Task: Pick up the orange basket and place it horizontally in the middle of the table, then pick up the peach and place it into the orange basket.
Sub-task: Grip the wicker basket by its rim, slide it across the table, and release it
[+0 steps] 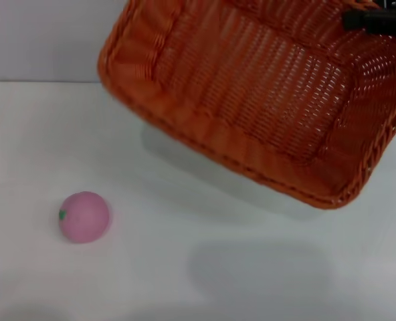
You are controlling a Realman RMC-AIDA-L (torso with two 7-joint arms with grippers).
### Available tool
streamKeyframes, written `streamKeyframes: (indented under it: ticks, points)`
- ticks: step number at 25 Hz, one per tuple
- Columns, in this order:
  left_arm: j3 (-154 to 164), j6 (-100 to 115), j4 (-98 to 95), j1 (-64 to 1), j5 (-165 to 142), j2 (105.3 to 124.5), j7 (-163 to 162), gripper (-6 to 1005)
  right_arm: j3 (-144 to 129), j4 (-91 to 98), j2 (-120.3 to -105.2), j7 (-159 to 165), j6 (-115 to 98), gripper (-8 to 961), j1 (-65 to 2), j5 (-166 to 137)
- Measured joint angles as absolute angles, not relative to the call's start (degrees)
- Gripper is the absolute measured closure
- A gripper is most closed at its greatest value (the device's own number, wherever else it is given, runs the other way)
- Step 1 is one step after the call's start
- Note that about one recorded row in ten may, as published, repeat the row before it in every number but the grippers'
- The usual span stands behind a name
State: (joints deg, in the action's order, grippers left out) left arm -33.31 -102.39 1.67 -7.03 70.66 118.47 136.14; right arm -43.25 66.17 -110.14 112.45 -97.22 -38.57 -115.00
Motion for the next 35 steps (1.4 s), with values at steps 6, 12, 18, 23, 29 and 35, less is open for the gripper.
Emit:
streamKeyframes:
  ticks: [6,12,18,23,29,35]
  points:
    - [-33.31,-102.41,1.70,-7.08,70.61,118.47,136.14,245,-44.75,65.41,-109.35,103.70,-105.95,771,-42.80,-115.16]
    - [-33.22,-102.51,2.17,-7.05,70.57,118.50,136.14,248,-49.67,60.42,-108.85,100.61,-107.61,762,-46.17,-118.91]
    - [-33.15,-102.54,2.55,-7.03,70.47,118.56,136.14,251,-50.67,50.34,-109.40,96.89,-104.25,753,-49.02,-124.01]
    - [-32.51,-102.44,2.98,-7.03,70.40,118.56,136.11,254,-50.78,41.86,-109.47,94.37,-100.73,745,-50.76,-124.97]
    - [-32.19,-102.40,3.70,-7.06,70.39,118.57,136.08,257,-53.61,38.20,-110.03,93.85,-97.34,736,-51.55,-125.81]
    - [-31.90,-102.41,3.78,-7.12,70.40,118.56,136.06,261,-56.65,35.87,-110.45,93.83,-95.22,727,-52.60,-126.63]
